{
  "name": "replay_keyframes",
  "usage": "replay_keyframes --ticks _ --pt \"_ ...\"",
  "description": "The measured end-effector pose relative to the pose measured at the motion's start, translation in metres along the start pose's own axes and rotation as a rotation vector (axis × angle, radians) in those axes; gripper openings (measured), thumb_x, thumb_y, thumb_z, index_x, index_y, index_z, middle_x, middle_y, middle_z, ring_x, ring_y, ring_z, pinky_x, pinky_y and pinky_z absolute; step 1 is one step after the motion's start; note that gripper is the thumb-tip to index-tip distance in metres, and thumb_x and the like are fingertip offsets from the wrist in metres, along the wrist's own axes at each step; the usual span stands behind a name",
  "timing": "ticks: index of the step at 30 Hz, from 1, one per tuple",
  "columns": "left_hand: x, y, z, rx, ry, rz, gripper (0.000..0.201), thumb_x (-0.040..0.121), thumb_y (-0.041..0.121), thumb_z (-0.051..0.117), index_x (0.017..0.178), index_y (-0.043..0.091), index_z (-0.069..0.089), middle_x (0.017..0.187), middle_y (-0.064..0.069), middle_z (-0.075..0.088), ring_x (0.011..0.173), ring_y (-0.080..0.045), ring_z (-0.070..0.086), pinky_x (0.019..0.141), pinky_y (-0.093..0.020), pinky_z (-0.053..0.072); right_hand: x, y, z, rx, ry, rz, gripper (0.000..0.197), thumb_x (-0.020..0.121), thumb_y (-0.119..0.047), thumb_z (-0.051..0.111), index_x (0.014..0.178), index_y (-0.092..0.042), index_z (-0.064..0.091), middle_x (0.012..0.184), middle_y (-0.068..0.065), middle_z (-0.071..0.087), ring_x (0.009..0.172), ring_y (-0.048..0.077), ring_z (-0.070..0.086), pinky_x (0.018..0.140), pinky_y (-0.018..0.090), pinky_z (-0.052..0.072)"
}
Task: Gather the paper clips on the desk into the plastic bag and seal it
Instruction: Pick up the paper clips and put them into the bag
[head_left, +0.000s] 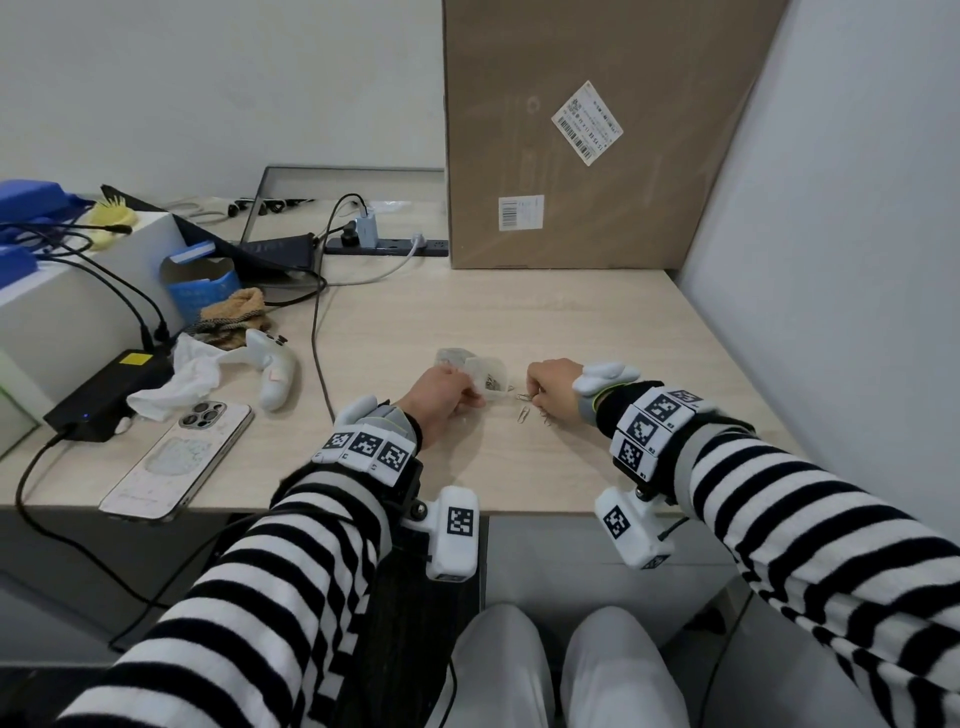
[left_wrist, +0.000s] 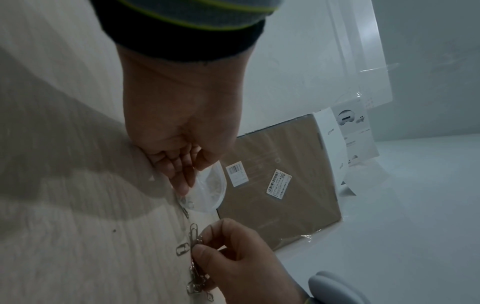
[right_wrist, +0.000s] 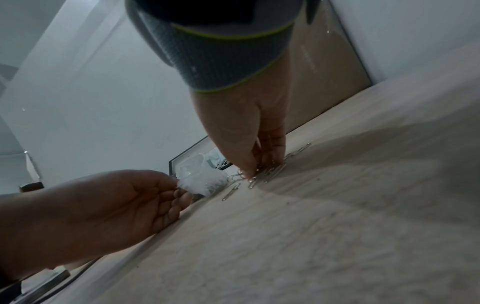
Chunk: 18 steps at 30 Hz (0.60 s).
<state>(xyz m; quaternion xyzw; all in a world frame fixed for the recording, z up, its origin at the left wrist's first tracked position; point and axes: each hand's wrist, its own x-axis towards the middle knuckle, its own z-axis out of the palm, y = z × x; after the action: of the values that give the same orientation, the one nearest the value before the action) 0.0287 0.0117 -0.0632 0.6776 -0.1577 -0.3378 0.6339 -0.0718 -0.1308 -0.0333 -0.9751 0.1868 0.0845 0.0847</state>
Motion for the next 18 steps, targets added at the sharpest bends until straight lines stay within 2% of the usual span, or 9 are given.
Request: replay_keyframes --ticks 2,5,8,10,12,14,16,18 --pt "-0.001 0.000 0.000 0.021 0.001 0.008 0.025 0.090 0.001 0.039 0.068 0.007 0.051 0.049 -0.004 0.059 0.056 -0.018 0.046 0.037 -0.014 0.035 -0.001 0.004 0.001 0.067 0.023 0.011 0.016 0.093 -0.011 0.048 0.105 -0.009 0.059 0.111 0.008 0.063 0.102 0.027 0.058 0.074 0.027 0.036" --pt "-0.002 0.000 0.001 0.059 0.021 0.006 0.025 0.090 0.003 0.039 0.069 0.008 0.051 0.062 -0.011 0.056 0.047 -0.013 0.048 0.037 -0.014 0.036 -0.002 0.013 0.004 0.269 0.124 0.066 0.005 0.090 -0.013 0.053 0.089 -0.017 0.055 0.099 0.003 0.060 0.089 0.020 0.054 0.074 0.026 0.038" --pt "-0.002 -0.001 0.004 0.084 0.032 0.018 0.025 0.090 0.004 0.040 0.068 0.009 0.050 0.065 -0.012 0.055 0.033 -0.004 0.048 0.036 -0.013 0.035 -0.002 0.020 0.006 0.450 0.254 0.113 0.005 0.089 -0.015 0.056 0.092 -0.015 0.060 0.090 -0.001 0.057 0.086 0.017 0.053 0.075 0.027 0.040" --pt "-0.002 -0.001 0.005 0.090 0.028 0.033 0.026 0.091 0.004 0.039 0.068 0.008 0.050 0.066 -0.012 0.055 0.032 -0.003 0.048 0.035 -0.013 0.035 -0.003 0.019 0.003 0.609 0.329 0.122 0.003 0.088 -0.016 0.058 0.086 -0.017 0.059 0.083 -0.001 0.059 0.081 0.018 0.055 0.074 0.029 0.044" --pt "-0.004 -0.001 0.006 0.105 0.029 0.053 0.027 0.092 0.004 0.039 0.067 0.008 0.051 0.066 -0.012 0.055 0.037 -0.004 0.051 0.038 -0.013 0.038 -0.004 0.014 -0.002 0.760 0.388 0.080 0.013 0.088 -0.014 0.058 0.078 -0.021 0.055 0.074 -0.001 0.060 0.074 0.018 0.057 0.074 0.032 0.048" --pt "-0.004 -0.001 0.006 0.111 0.028 0.064 0.027 0.092 0.004 0.040 0.068 0.009 0.052 0.067 -0.011 0.056 0.050 -0.011 0.055 0.043 -0.016 0.040 -0.006 0.003 -0.008 0.843 0.429 0.032 0.011 0.088 -0.011 0.059 0.080 -0.019 0.056 0.071 -0.003 0.060 0.071 0.017 0.058 0.074 0.031 0.049" --pt "-0.005 -0.002 0.007 0.102 0.025 0.074 0.027 0.092 0.005 0.041 0.069 0.009 0.053 0.067 -0.010 0.056 0.059 -0.015 0.055 0.045 -0.018 0.040 -0.008 -0.011 -0.012 0.858 0.444 -0.046 0.007 0.088 -0.009 0.060 0.085 -0.015 0.057 0.072 -0.005 0.059 0.071 0.015 0.058 0.075 0.029 0.050" --pt "-0.006 -0.003 0.007 0.096 0.020 0.089 0.026 0.092 0.004 0.041 0.069 0.009 0.053 0.067 -0.009 0.056 0.061 -0.016 0.056 0.044 -0.018 0.039 -0.008 -0.024 -0.013 0.817 0.430 -0.126 0.007 0.088 -0.009 0.060 0.087 -0.015 0.057 0.074 -0.006 0.057 0.072 0.015 0.056 0.071 0.023 0.049"
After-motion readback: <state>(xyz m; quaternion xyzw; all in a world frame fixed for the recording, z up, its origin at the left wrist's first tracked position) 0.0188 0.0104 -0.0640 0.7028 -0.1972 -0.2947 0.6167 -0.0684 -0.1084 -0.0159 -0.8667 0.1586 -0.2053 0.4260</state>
